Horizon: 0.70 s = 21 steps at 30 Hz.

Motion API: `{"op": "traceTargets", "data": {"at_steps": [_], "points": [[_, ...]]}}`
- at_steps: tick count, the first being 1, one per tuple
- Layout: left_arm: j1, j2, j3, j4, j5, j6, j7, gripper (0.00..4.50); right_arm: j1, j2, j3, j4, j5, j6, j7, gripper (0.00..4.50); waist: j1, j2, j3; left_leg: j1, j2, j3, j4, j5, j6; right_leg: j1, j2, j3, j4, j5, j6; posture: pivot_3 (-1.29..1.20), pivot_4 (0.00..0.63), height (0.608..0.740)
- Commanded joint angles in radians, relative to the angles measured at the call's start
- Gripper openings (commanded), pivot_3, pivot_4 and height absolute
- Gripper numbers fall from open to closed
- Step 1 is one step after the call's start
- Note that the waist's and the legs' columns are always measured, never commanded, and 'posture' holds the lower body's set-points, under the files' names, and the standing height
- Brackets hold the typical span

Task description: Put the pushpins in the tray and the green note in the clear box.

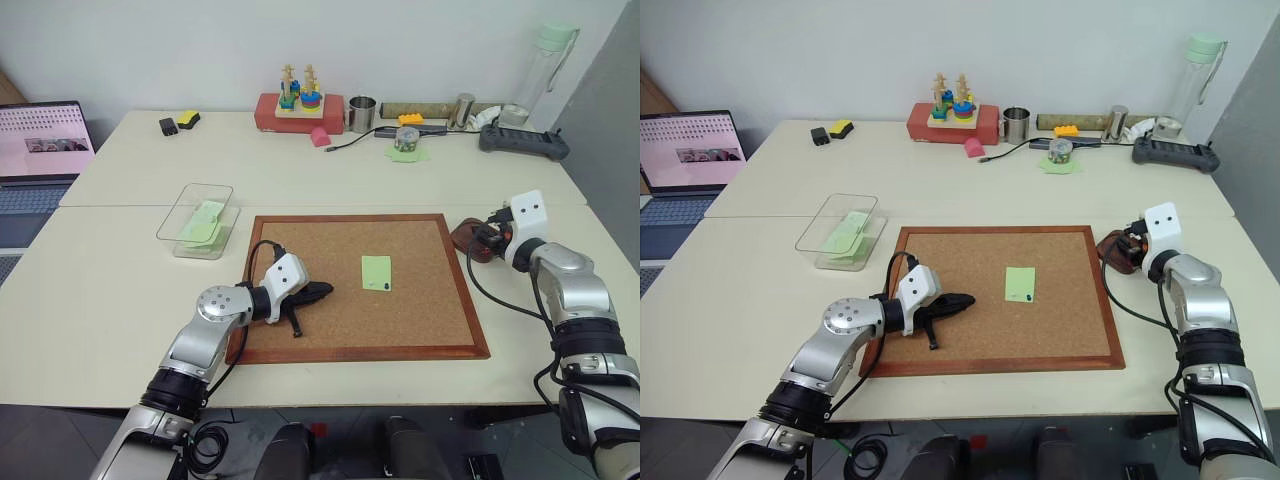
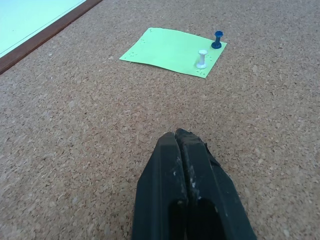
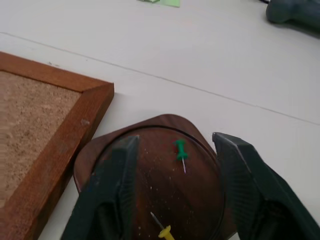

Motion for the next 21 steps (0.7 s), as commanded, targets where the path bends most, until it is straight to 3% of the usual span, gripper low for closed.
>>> {"op": "traceTargets", "data": {"at_steps": [1,10,21], "points": [[0.01,0.001,-0.018,0.032,0.031,0.017,0.004,0.0,0.019,-0.035,-0.028,-0.134,0.065,0.01,0.09,3.33,0.0,0.0,0.0,0.0,0.0,0.0,0.0,0.0,0.0,0.0,0.0,0.0,0.0,0.0,0.0,0.0,0.15,0.74],[0.008,0.005,-0.018,0.038,0.032,0.013,-0.001,0.0,0.21,-0.105,0.177,-0.52,0.156,0.01,0.468,3.33,0.0,0.0,0.0,0.0,0.0,-0.001,0.0,0.0,0.0,0.0,0.0,-0.001,-0.001,0.0,0.0,0.0,0.15,0.74],[0.011,0.01,-0.018,0.032,0.035,0.015,-0.002,0.0,0.198,-0.017,0.32,-0.47,0.096,-0.054,0.484,3.33,0.001,0.0,0.0,0.0,0.001,-0.003,0.001,0.0,0.0,0.0,0.0,-0.001,-0.001,-0.002,0.005,0.0,0.15,0.74]]}}
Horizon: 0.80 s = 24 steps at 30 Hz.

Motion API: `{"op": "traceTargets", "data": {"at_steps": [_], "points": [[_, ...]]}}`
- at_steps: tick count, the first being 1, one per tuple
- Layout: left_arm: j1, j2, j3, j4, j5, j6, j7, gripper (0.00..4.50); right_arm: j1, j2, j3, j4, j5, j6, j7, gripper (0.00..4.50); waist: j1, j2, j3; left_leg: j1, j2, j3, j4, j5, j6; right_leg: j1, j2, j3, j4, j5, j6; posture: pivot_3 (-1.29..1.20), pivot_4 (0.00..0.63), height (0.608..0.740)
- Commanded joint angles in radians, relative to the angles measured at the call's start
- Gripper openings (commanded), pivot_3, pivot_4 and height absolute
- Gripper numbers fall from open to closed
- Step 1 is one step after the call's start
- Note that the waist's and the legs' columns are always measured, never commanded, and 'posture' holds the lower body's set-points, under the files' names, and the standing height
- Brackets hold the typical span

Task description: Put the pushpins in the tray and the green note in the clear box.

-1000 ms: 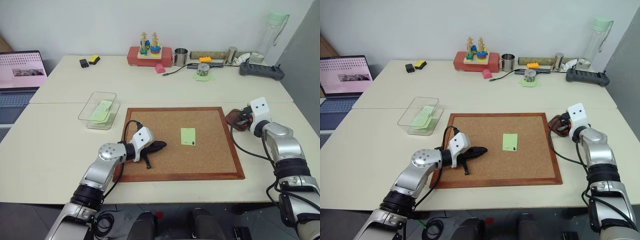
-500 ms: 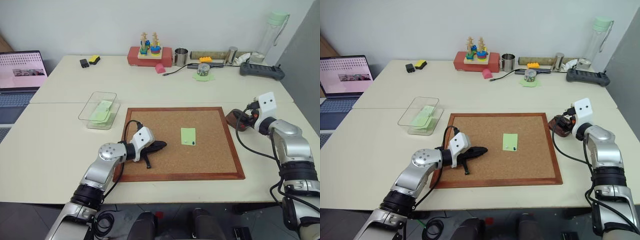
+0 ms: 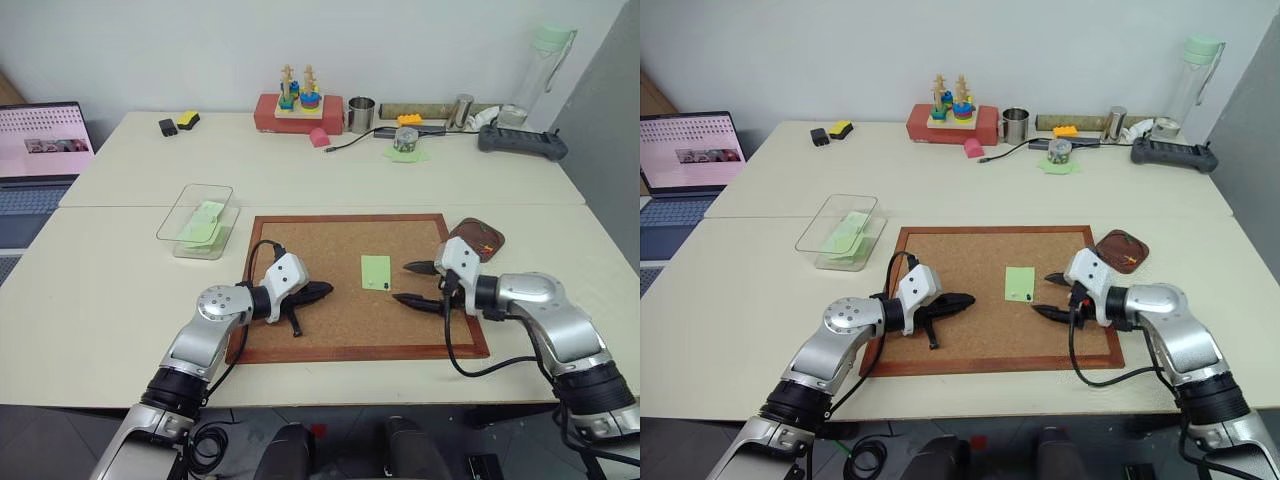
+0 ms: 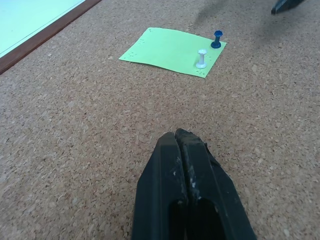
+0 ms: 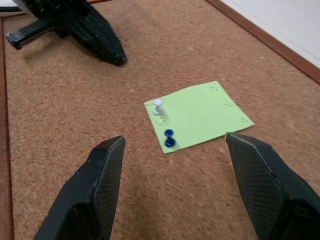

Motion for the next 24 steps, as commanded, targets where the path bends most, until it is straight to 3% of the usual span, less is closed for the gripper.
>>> {"op": "traceTargets", "data": {"at_steps": [1,4,7,18,21,24], "points": [[0.017,0.009,-0.018,0.022,0.033,0.017,0.001,0.0,-0.042,0.03,0.003,0.039,-0.009,-0.038,-0.004,3.33,0.0,0.0,0.0,0.0,0.0,0.0,0.0,0.0,0.0,0.0,0.0,0.0,0.0,0.0,0.0,0.0,0.15,0.74],[0.017,0.009,-0.018,0.021,0.032,0.018,0.002,0.0,-0.058,0.047,0.008,0.074,-0.018,-0.059,0.002,3.33,0.0,0.0,0.0,0.0,0.0,0.0,0.0,0.0,0.0,0.0,0.0,0.0,0.0,0.002,-0.004,0.0,0.15,0.74],[0.018,0.009,-0.018,0.019,0.032,0.02,0.003,0.0,-0.069,0.058,0.014,0.107,-0.03,-0.084,0.006,2.92,0.0,0.0,0.0,0.0,0.0,0.0,0.0,0.0,0.0,0.0,0.0,0.0,0.0,0.002,-0.004,0.0,0.15,0.74],[0.024,0.012,-0.014,0.016,0.032,0.021,0.005,0.0,-0.068,0.077,0.035,0.17,-0.077,-0.159,0.012,0.6,0.0,0.0,0.0,0.0,0.0,0.0,0.0,0.0,0.0,0.0,0.0,0.0,0.0,0.002,-0.004,0.0,0.15,0.74],[0.024,0.013,-0.014,0.017,0.032,0.021,0.004,0.0,-0.067,0.081,0.027,0.165,-0.069,-0.158,0.018,0.13,0.0,0.0,0.0,0.0,0.0,0.0,0.0,0.0,0.0,0.0,0.0,0.0,0.0,0.002,-0.004,0.0,0.15,0.74],[0.025,0.014,-0.013,0.017,0.032,0.021,0.004,0.0,-0.066,0.079,0.016,0.151,-0.055,-0.146,0.024,0.04,0.0,0.0,0.0,0.0,0.0,0.0,0.0,0.0,0.0,0.0,0.0,0.0,0.0,0.002,-0.004,0.0,0.15,0.74]]}}
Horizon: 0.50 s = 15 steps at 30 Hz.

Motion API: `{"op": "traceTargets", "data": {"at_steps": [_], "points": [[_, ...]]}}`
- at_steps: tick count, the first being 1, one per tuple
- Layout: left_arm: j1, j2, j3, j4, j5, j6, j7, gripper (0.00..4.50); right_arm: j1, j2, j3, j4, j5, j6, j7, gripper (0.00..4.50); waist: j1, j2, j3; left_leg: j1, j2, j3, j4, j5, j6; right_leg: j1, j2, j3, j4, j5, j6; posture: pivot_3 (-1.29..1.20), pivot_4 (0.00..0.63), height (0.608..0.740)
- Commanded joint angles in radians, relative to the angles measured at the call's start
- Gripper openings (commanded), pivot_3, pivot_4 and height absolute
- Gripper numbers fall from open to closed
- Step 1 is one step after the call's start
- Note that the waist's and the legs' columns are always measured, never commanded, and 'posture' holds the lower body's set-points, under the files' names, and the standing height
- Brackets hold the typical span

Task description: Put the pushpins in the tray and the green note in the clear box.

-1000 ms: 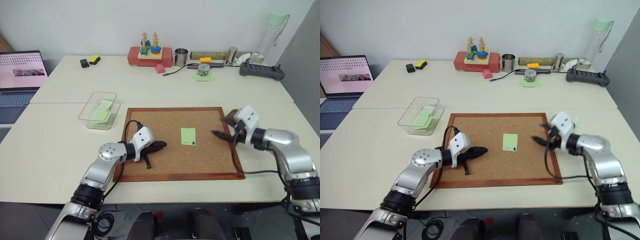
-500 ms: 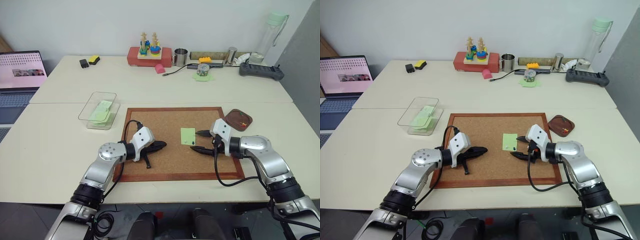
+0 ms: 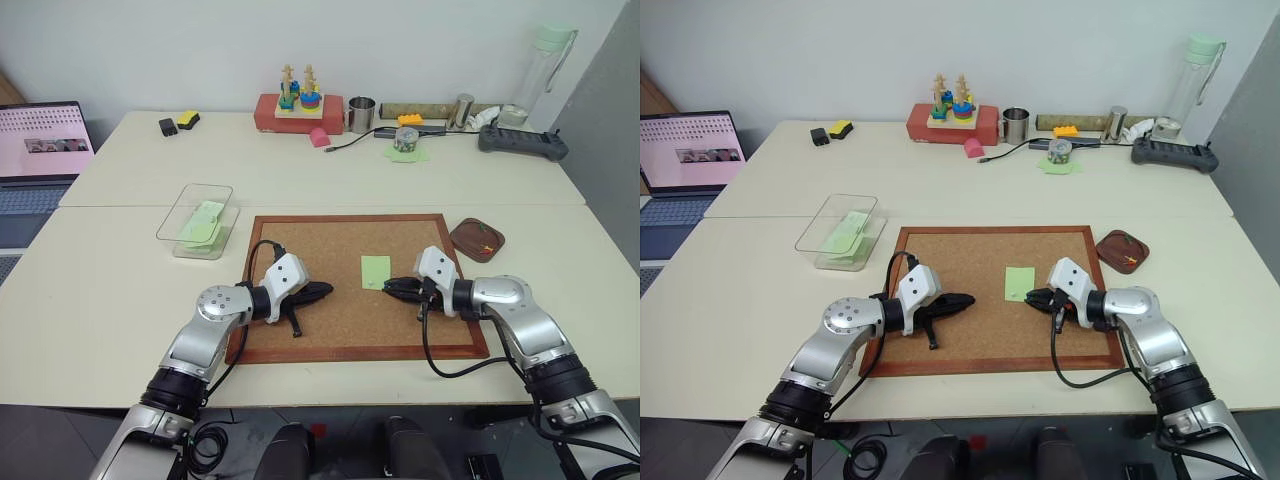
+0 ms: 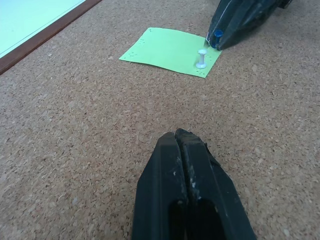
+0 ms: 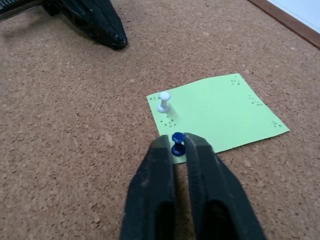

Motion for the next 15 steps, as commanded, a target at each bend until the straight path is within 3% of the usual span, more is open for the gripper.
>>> {"op": "traceTargets", "data": {"at_steps": [1,15], "points": [[0.022,0.013,-0.014,0.024,0.031,0.019,0.002,0.0,-0.014,0.002,-0.027,-0.038,0.03,0.006,0.016,0.04,0.0,0.0,0.0,0.0,0.0,0.0,0.0,0.0,0.0,0.0,0.0,0.0,0.0,0.0,0.0,0.0,0.15,0.74],[0.024,0.01,-0.018,0.026,0.037,0.02,0.007,0.0,-0.03,-0.013,-0.125,-0.155,0.19,0.178,0.032,0.04,0.0,0.0,0.0,-0.001,0.0,-0.001,0.0,0.0,0.0,0.0,0.0,0.0,0.0,0.0,0.0,0.0,0.15,0.74]]}}
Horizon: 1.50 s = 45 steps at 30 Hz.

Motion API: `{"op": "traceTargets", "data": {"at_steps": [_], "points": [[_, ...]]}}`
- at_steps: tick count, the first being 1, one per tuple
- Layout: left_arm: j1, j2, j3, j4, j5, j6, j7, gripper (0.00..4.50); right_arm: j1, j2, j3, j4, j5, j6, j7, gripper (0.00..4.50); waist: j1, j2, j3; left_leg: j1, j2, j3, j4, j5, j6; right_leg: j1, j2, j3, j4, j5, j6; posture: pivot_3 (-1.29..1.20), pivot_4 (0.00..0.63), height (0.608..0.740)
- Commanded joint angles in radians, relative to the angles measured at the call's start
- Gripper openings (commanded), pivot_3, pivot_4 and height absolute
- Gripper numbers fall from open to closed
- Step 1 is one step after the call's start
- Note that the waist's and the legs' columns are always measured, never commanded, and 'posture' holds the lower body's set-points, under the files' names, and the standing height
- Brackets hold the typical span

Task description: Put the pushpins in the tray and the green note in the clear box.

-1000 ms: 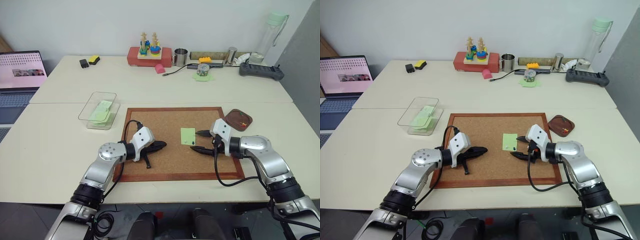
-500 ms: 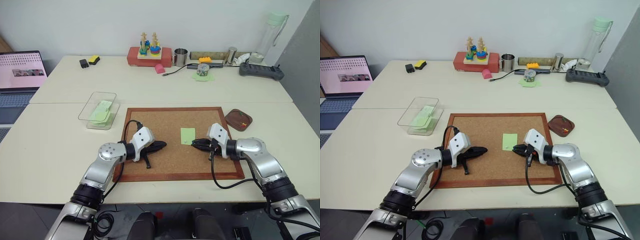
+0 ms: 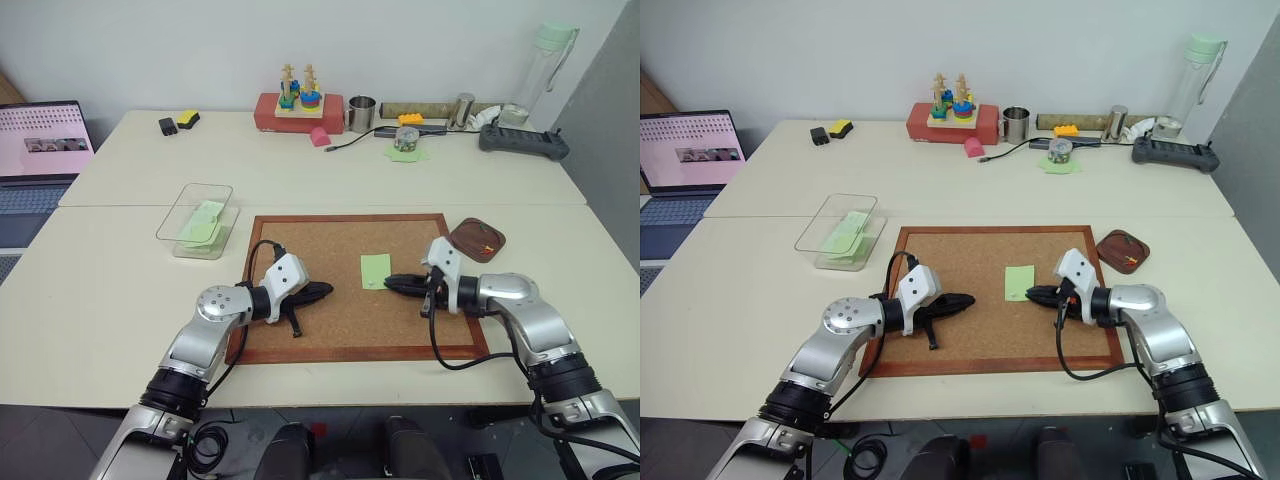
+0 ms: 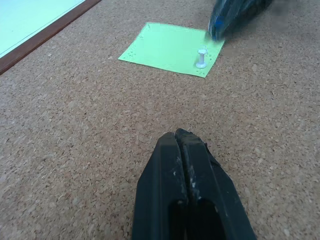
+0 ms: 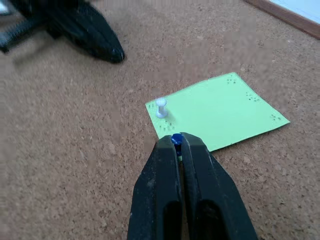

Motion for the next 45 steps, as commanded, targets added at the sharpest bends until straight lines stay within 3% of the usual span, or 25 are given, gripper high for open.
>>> {"op": "traceTargets", "data": {"at_steps": [1,7,18,23,34,38,42,45], "points": [[0.022,0.009,-0.018,0.032,0.034,0.02,0.005,0.0,-0.013,-0.007,-0.044,-0.065,0.051,0.035,0.005,0.04,0.0,0.0,0.0,0.0,0.0,0.0,0.0,0.0,0.0,0.0,0.0,0.0,0.0,0.0,0.0,0.0,0.15,0.74],[0.028,0.008,-0.02,0.023,0.035,0.022,0.006,0.0,-0.028,-0.007,-0.117,-0.065,0.073,0.079,-0.072,0.04,0.0,-0.001,0.0,0.0,0.0,0.0,0.0,0.0,0.0,0.0,0.0,0.0,0.0,0.0,0.0,0.0,0.15,0.74],[0.029,0.009,-0.018,0.028,0.034,0.018,0.005,0.0,-0.07,-0.076,-0.283,0.208,-0.107,0.053,-0.466,0.04,0.0,0.0,0.0,0.0,0.0,0.003,0.0,0.0,0.0,0.0,0.0,0.0,0.0,0.0,0.0,0.0,0.15,0.74],[0.021,0.006,-0.02,0.037,0.037,0.015,0.001,0.0,-0.095,-0.057,-0.296,0.305,-0.115,0.041,-0.511,0.04,-0.002,0.0,-0.001,0.001,0.0,0.004,0.0,0.0,0.0,0.0,0.0,0.001,0.0,0.0,0.0,0.0,0.15,0.74],[0.031,0.012,-0.017,0.026,0.036,0.02,0.004,0.0,-0.117,-0.047,-0.293,0.34,-0.105,0.018,-0.497,2.16,-0.001,0.0,-0.001,0.0,0.0,0.004,0.0,0.0,0.0,0.0,0.0,0.001,0.0,0.0,0.0,0.0,0.15,0.74],[0.032,0.013,-0.015,0.025,0.035,0.021,0.005,0.0,-0.073,-0.07,-0.279,0.21,-0.05,0.005,-0.369,2.93,-0.001,0.0,-0.001,0.0,0.0,0.004,0.0,0.0,0.0,0.0,0.0,0.001,0.0,0.0,0.0,0.0,0.15,0.74],[0.031,0.015,-0.014,0.027,0.035,0.019,0.002,0.0,0.033,-0.095,-0.2,-0.033,0.029,0.02,-0.167,2.93,-0.001,0.0,-0.001,0.0,0.0,0.003,-0.001,0.0,0.0,0.0,0.0,0.0,0.0,0.0,0.0,0.0,0.15,0.74],[0.03,0.016,-0.014,0.03,0.035,0.017,0.001,0.0,0.082,-0.105,-0.129,-0.153,0.04,0.04,-0.102,2.93,-0.003,0.0,-0.001,0.001,0.0,0.002,-0.001,0.0,0.0,0.001,0.0,0.0,0.0,-0.003,0.004,0.0,0.15,0.74]]}}
